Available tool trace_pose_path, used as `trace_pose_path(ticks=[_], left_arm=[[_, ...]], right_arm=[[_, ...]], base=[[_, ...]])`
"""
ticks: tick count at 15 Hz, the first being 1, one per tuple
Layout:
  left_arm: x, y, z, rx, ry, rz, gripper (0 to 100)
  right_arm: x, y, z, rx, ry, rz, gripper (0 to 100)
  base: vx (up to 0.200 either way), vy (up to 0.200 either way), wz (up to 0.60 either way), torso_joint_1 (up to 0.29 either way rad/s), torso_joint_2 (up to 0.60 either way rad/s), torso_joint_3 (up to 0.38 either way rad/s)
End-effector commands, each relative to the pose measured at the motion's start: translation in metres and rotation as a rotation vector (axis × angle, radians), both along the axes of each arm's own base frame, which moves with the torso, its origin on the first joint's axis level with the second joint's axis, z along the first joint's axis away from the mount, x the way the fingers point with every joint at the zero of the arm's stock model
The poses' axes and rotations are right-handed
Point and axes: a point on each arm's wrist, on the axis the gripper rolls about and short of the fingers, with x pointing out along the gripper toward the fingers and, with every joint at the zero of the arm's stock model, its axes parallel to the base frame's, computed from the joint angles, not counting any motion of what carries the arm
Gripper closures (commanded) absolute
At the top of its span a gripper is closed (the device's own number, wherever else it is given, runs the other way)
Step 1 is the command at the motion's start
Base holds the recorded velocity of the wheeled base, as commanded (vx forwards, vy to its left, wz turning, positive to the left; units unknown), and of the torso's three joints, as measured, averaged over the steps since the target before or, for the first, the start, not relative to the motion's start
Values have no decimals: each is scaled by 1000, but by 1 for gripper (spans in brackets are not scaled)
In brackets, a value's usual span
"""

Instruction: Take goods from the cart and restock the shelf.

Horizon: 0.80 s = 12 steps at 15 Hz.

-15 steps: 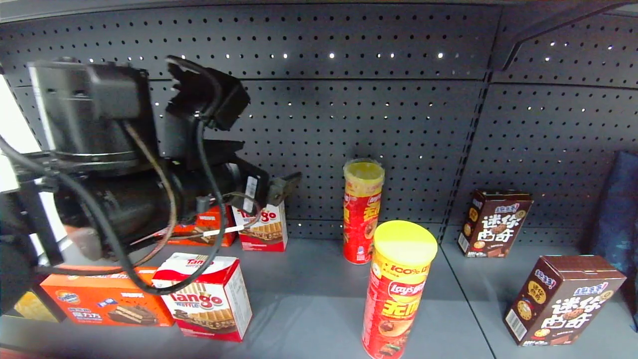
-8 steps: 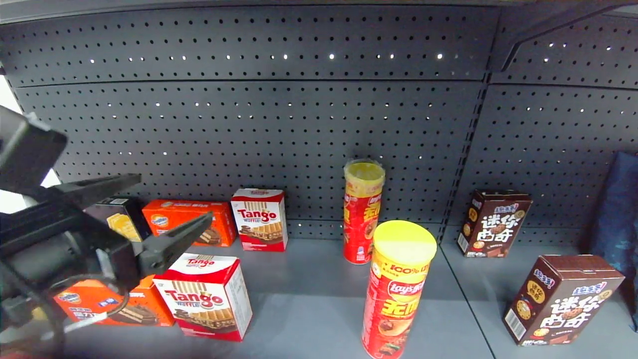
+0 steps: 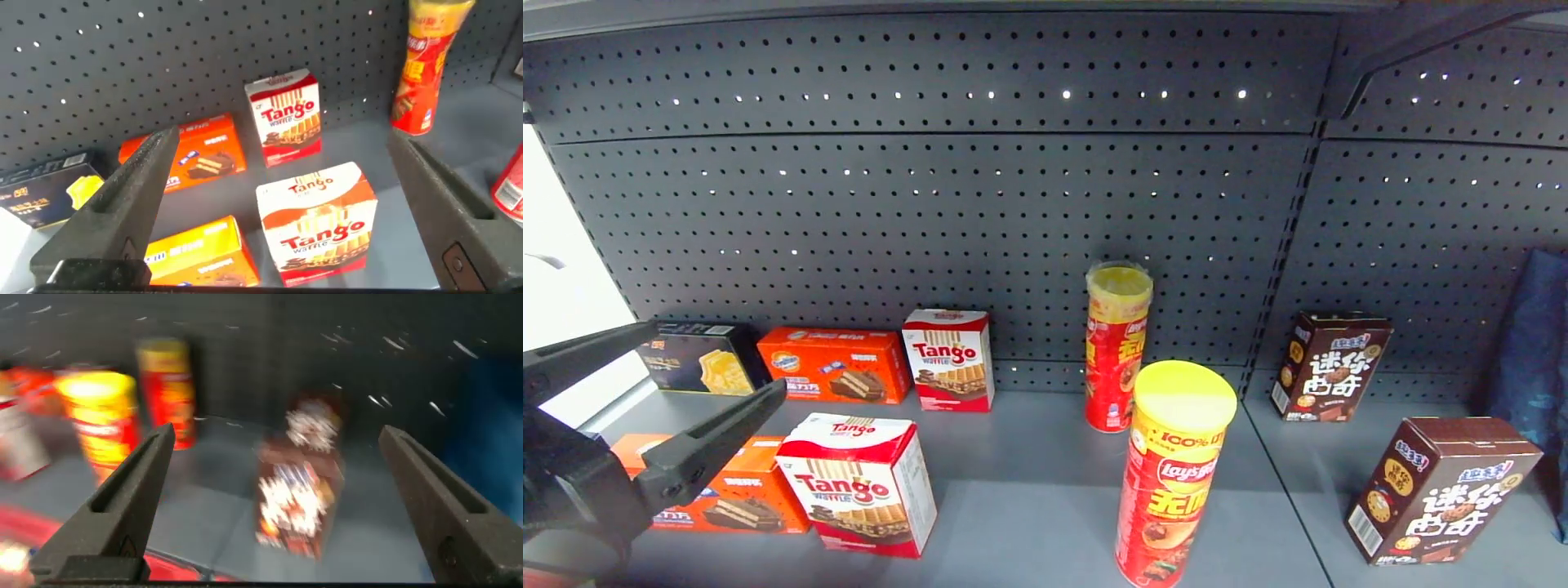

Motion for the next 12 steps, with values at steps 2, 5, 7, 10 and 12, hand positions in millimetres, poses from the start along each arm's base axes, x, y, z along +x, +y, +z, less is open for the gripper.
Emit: trace_pose_path(ticks=[2,5,7,10,12], left_arm=[[4,-2,-3,9,21,6,0],[5,-2,-5,12,31,9,0],[6,-1,-6,13,33,17,0],[6,0,-5,12,31,29,0],[6,1,-6,10,31,29,0]], right_arm=[[79,22,30,-172,216,324,0],[101,43,7,-224,359,476,0],[118,62,0,-253,410,552,0],[142,91,-2,-279,410,596,0],[153,106,-6,-300,444,597,0]], base=[[0,0,0,0,0,0],[0,0,0,0,0,0],[0,0,0,0,0,0],[0,0,0,0,0,0],[0,0,0,0,0,0]])
